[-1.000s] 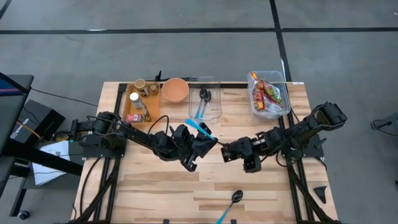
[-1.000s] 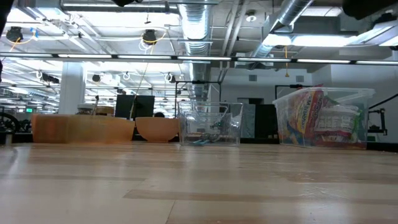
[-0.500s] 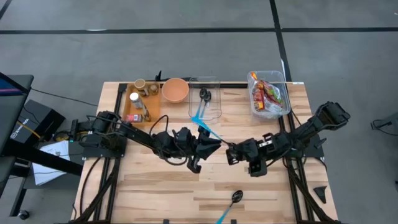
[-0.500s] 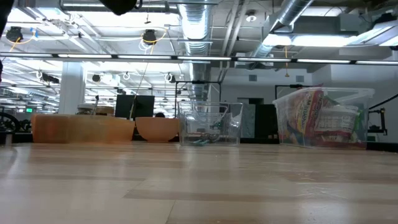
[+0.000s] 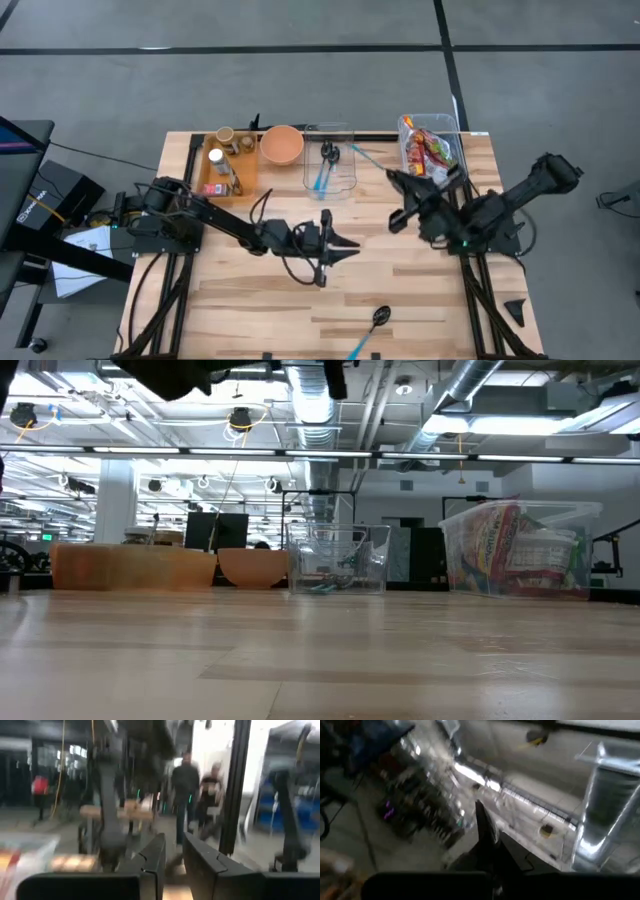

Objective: Pick & Place Food Item
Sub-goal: Put the blue spoon into the transparent bin

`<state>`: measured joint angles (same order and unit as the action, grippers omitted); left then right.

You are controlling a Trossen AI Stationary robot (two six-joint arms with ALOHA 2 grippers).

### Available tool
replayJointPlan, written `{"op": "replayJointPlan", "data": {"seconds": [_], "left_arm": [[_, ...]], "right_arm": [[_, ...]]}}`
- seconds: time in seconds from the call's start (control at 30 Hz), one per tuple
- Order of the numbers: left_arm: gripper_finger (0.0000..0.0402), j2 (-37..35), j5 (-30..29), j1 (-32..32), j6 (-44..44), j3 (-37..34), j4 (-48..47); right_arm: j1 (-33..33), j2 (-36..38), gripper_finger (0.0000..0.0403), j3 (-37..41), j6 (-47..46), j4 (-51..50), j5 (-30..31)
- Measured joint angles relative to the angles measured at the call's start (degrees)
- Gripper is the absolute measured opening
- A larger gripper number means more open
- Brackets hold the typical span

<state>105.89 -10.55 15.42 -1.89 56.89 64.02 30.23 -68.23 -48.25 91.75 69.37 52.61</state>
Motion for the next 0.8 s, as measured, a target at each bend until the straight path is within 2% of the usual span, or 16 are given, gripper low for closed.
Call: {"op": "replayJointPlan", "data": {"seconds": [0.13,0.23,0.33,0.4,0.53,0.67,0.8], "left_arm": [[0.0054,-2.73,-0.09,0.86,-0.11,-0.49,-10.33],[0.0053,-5.62,-0.02,1.44,0.07,-0.51,-14.55],[0.0053,-9.68,-0.04,2.34,0.12,-0.5,-20.97],[0.0053,-12.98,-0.04,3.1,0.11,-0.45,-26.9],[0.0053,-20.17,-0.13,5.18,-0.1,-0.4,-39.44],[0.0053,-25.61,-0.07,8.57,0.59,-0.42,-49.61],[0.0053,-27.12,-0.15,12.44,4.76,-0.43,-52.73]], "right_arm": [[-1.97,4.02,0.0004,-6.75,-11.64,-23.36,8.75],[-4.66,5.62,0.0004,-14.01,-25.26,-43.12,12.31],[-8.35,5.35,0.0004,-22.67,-40.83,-64.83,12.37],[-11.53,3.96,0.0004,-28.65,-50.97,-78.67,9.4],[-19.59,-1.53,0.0004,-39.79,-66.07,-98.84,-1.98],[-28.58,-9.32,0.0004,-49.76,-73.03,-111.39,-10.61],[-38.39,-18.61,0.0004,-60.78,-77.84,-122.96,-22.98]]}}
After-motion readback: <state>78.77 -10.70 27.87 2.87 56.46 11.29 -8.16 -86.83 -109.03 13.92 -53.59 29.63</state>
